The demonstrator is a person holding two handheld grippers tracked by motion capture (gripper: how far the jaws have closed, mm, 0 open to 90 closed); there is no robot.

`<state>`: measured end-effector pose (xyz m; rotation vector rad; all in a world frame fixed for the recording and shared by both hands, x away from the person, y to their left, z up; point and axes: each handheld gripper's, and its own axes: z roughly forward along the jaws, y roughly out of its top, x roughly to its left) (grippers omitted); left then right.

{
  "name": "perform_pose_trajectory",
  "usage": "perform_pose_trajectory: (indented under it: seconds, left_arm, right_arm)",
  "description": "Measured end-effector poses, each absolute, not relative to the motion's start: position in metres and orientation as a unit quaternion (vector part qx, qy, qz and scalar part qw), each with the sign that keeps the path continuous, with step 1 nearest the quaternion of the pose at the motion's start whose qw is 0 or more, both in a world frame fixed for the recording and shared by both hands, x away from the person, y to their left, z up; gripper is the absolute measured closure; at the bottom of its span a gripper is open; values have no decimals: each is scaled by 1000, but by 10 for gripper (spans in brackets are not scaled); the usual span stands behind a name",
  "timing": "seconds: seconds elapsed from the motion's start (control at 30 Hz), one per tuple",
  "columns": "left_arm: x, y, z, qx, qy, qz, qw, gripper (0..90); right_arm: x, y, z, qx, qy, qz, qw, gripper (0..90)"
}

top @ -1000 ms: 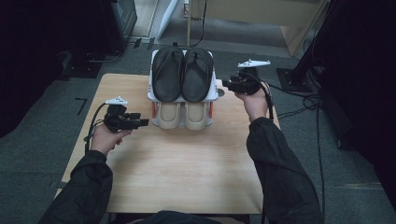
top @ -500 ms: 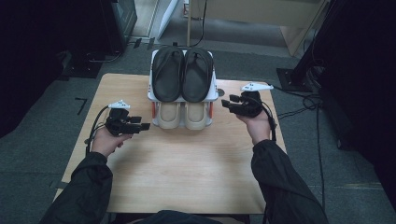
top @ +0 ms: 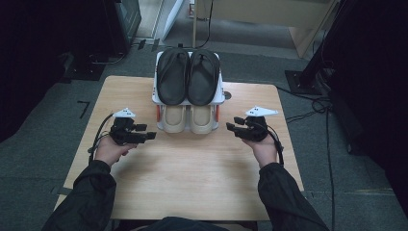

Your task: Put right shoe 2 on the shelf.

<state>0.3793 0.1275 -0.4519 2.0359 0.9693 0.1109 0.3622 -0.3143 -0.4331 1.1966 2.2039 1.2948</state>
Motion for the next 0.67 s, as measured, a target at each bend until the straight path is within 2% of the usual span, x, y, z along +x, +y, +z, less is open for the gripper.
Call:
perform_pose_trajectory:
  seconds: [0.43, 0.57, 0.67]
  left_arm:
    - [365, 124, -447, 818, 367, 55, 440, 347]
    - [365, 121, -447, 821, 360, 55, 441, 327]
    - [366, 120, -455, 821, 363, 44, 439, 349]
  right_arm:
    - [329, -308, -457, 394, 789, 450, 140, 532]
    - [326, -311, -460, 396, 787, 452, 141, 480]
    - [326, -314, -460, 401, 786, 450, 139, 407]
